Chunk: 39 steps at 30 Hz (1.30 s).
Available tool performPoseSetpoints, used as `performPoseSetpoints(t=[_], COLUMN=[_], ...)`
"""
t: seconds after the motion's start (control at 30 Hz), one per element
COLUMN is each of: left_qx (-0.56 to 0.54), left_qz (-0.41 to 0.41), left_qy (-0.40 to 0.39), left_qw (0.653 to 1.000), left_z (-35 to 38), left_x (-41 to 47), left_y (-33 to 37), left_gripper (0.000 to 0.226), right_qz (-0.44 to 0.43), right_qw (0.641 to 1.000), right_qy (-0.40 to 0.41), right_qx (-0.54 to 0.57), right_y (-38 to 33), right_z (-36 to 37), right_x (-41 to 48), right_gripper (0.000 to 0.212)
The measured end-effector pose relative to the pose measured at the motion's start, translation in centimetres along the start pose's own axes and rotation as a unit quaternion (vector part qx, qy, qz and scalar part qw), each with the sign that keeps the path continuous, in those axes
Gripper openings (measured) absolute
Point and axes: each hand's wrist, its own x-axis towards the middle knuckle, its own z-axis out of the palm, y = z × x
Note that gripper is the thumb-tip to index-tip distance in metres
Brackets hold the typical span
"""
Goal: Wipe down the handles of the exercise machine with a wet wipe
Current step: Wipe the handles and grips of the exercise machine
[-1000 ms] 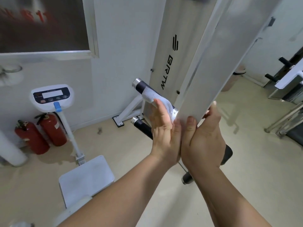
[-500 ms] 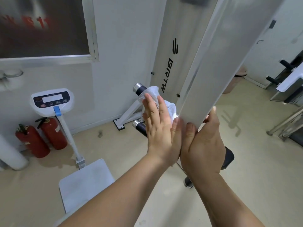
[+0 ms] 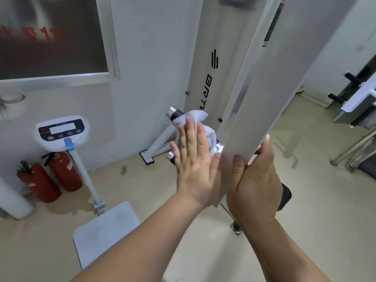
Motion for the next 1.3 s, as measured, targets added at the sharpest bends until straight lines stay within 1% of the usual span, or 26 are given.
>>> performPoseSetpoints(t=[0.03,0.1,0.2,0.33,0.37,0.47,0.57,0.67,0.7,0.77,0.87,0.93,1.03,1.13,1.23,1.3], left_qx=[0.029,0.094,0.181,0.184,0.196,0.242,0.269,0.311,0.317,0.319,0.304,0.290,0.293,0.299,0.302,0.315], left_qz=[0.017,0.076,0.179,0.243,0.274,0.375,0.435,0.465,0.466,0.455,0.439,0.457,0.494,0.504,0.496,0.483], left_qy=[0.005,0.010,-0.021,-0.064,-0.086,-0.140,-0.159,-0.161,-0.159,-0.158,-0.178,-0.189,-0.204,-0.204,-0.186,-0.203], left_qw=[0.999,0.993,0.967,0.950,0.938,0.884,0.845,0.813,0.810,0.816,0.827,0.819,0.793,0.784,0.793,0.792], left_z=[-0.4,-1.9,-3.9,-3.0,-2.7,-4.1,-6.8,-8.8,-9.3,-10.1,-9.1,-7.8,-8.2,-10.1,-11.3,-11.8], left_x=[0.8,2.8,4.9,3.6,3.1,4.4,8.3,11.5,12.0,12.0,9.8,8.2,8.2,10.3,11.5,11.9], left_y=[-0.8,-2.3,-4.5,-3.4,-3.0,-3.4,-4.6,-6.1,-6.8,-7.7,-6.7,-5.3,-5.1,-7.0,-8.5,-8.1], left_gripper=[0.075,0.070,0.064,0.070,0.071,0.067,0.061,0.067,0.069,0.074,0.077,0.078,0.080,0.081,0.083,0.082], right_qz=[-0.002,-0.005,-0.011,-0.004,0.000,0.004,0.022,0.032,0.033,0.037,0.051,0.051,0.056,0.066,0.082,0.091], right_qw=[1.000,1.000,1.000,0.999,0.999,0.999,0.998,0.995,0.995,0.993,0.987,0.982,0.981,0.980,0.978,0.978], right_qy=[0.000,0.001,0.014,0.039,0.039,0.045,0.050,0.065,0.069,0.085,0.131,0.154,0.162,0.165,0.167,0.159], right_qx=[0.002,0.004,-0.003,-0.014,-0.016,-0.028,-0.043,-0.063,-0.066,-0.067,-0.083,-0.091,-0.086,-0.091,-0.094,-0.094], right_y=[-0.1,0.0,0.4,0.7,0.6,0.4,0.2,-0.1,-0.2,-0.5,-1.0,-1.6,-2.3,-2.5,-3.0,-3.1], right_z=[0.1,0.1,0.3,0.6,0.8,1.0,1.2,1.2,1.2,1.5,2.1,2.3,2.2,2.3,2.6,2.6], right_x=[0.0,0.0,0.2,0.5,0.5,0.5,0.2,0.0,0.0,-0.1,-0.5,-0.8,-1.1,-1.6,-1.9,-1.7], right_gripper=[0.074,0.071,0.069,0.070,0.071,0.074,0.075,0.074,0.074,0.074,0.063,0.054,0.045,0.051,0.058,0.061])
